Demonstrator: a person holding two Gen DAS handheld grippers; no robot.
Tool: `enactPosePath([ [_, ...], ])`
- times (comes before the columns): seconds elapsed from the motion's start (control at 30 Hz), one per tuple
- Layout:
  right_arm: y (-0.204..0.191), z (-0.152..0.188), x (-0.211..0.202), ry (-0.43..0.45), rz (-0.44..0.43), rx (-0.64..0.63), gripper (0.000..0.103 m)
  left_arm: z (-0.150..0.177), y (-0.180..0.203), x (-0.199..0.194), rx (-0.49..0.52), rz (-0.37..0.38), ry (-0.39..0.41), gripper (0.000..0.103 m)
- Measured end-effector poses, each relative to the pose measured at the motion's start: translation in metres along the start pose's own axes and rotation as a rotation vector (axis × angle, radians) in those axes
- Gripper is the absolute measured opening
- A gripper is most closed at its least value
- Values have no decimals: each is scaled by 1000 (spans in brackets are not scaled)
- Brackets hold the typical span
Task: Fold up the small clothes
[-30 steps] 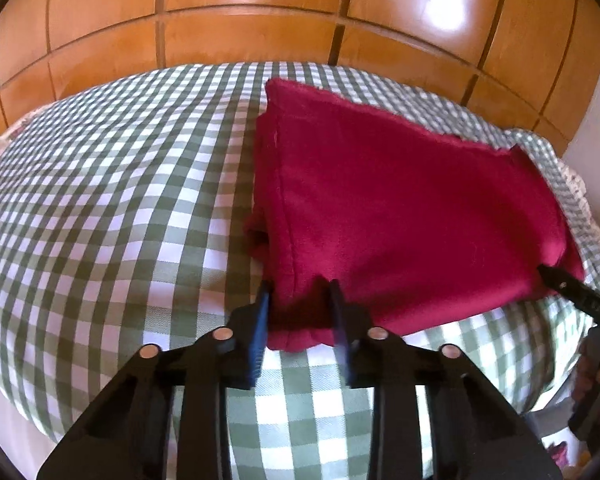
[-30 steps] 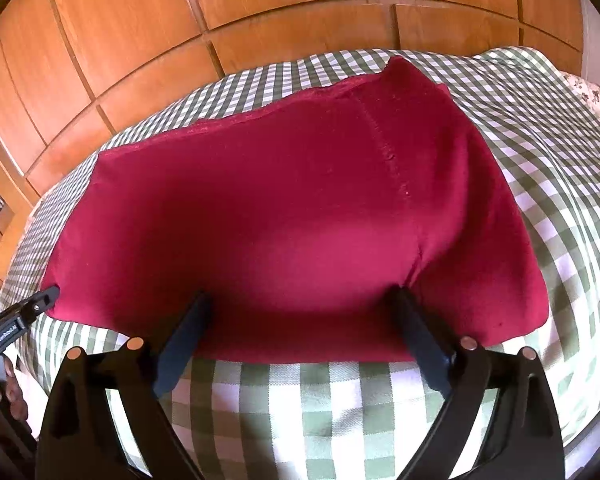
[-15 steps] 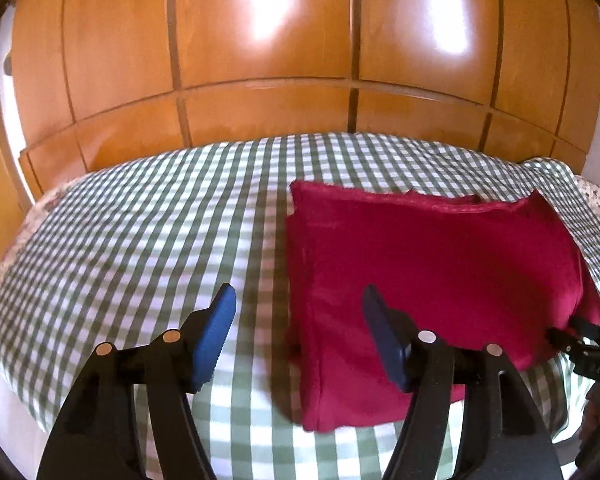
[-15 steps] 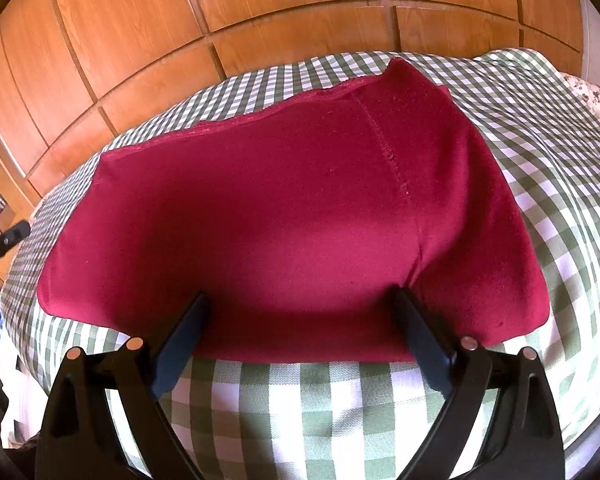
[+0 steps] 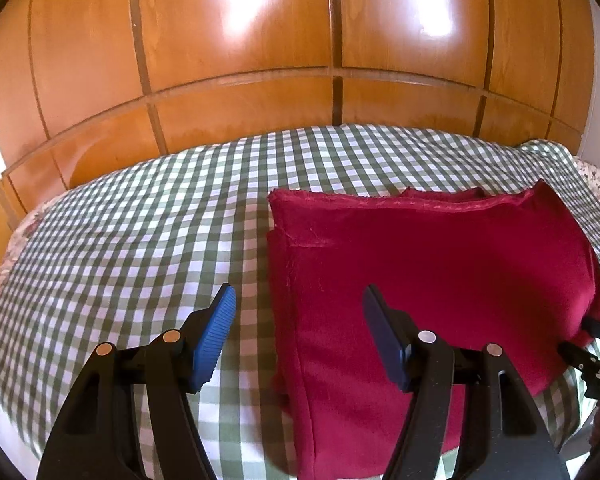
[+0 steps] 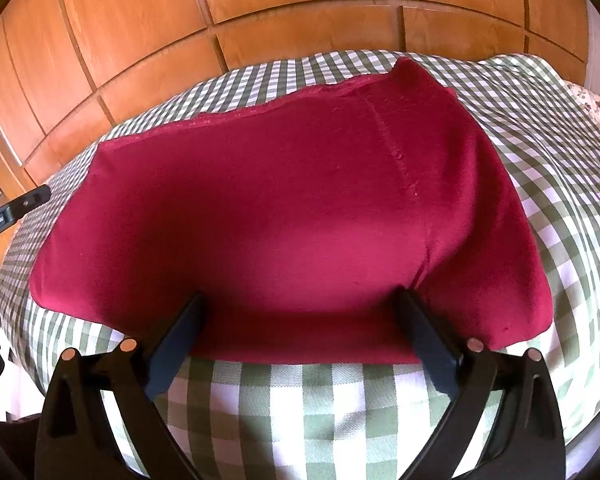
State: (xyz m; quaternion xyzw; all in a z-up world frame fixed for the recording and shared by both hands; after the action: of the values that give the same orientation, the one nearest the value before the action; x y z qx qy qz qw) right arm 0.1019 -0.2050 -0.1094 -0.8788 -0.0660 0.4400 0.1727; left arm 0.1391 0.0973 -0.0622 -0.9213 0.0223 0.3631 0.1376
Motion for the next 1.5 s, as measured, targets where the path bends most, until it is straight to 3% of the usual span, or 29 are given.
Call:
enactPosePath([
  [0.17, -2, 0, 1, -2, 6, -2, 100, 4, -5, 30, -45, 76, -63, 61],
  [0.23, -3, 0, 2, -2, 9, -3, 101, 6, -7, 50, -80, 133, -113, 33],
  [0.33, -2, -1, 4, -1, 13, -6, 101, 6, -13, 75, -161, 205, -147, 9],
  [0.4, -3, 0, 4, 0, 13, -8, 101, 16, -19, 91, -194, 185, -176, 9],
  [0.47, -3, 0, 4, -2, 10, -11, 101, 25, -20, 98, -238, 197, -154, 9],
  [0.6, -3, -3, 3, -30, -5, -17, 101, 23, -19, 87, -219, 146, -135, 11],
  [0.63, -3, -5, 1, -45, -15, -14, 101, 23, -20, 84, -218, 121, -142, 25],
  [0.7, -4, -12, -9, -56, -53, 7, 99, 20, -29, 71, -220, 55, -135, 43],
  [0.93, 53, -76, -45, 86, -79, 220, 99, 15, -15, 8, -205, 56, -18, 44],
  [1.03, 85, -96, -23, 43, -88, 313, 95, 16, 13, -7, -170, 120, -1, 44],
  [1.13, 93, -90, 5, -73, -154, 385, 75, 25, 37, -5, -144, 180, -27, 44],
  [1.27, 88, -81, 13, -102, -130, 319, 69, 45, 57, 15, -116, 207, -124, 44],
  [1.33, 89, -81, 12, -124, -120, 314, 53, 48, 60, 16, -119, 211, -119, 45],
  [1.4, 83, -82, 10, -146, -141, 315, 30, 47, 60, 18, -127, 218, -120, 45],
  [1.5, 59, -84, 0, -157, -136, 260, 27, 47, 57, 16, -160, 251, -116, 47],
])
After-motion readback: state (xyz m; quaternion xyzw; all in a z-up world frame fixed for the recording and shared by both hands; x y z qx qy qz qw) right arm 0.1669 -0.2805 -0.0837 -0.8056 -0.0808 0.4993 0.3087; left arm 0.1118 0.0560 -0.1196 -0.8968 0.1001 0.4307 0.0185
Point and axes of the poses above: each gripper's, at about its wrist camera, not at the fingertips, and x roughly the way its jaws point, y to its right, z to its underside, the point moved 9 cm from there along x, roughly the way its jaws point, and after that the axes turned 15 degrees about x, right-handed, at the moved point
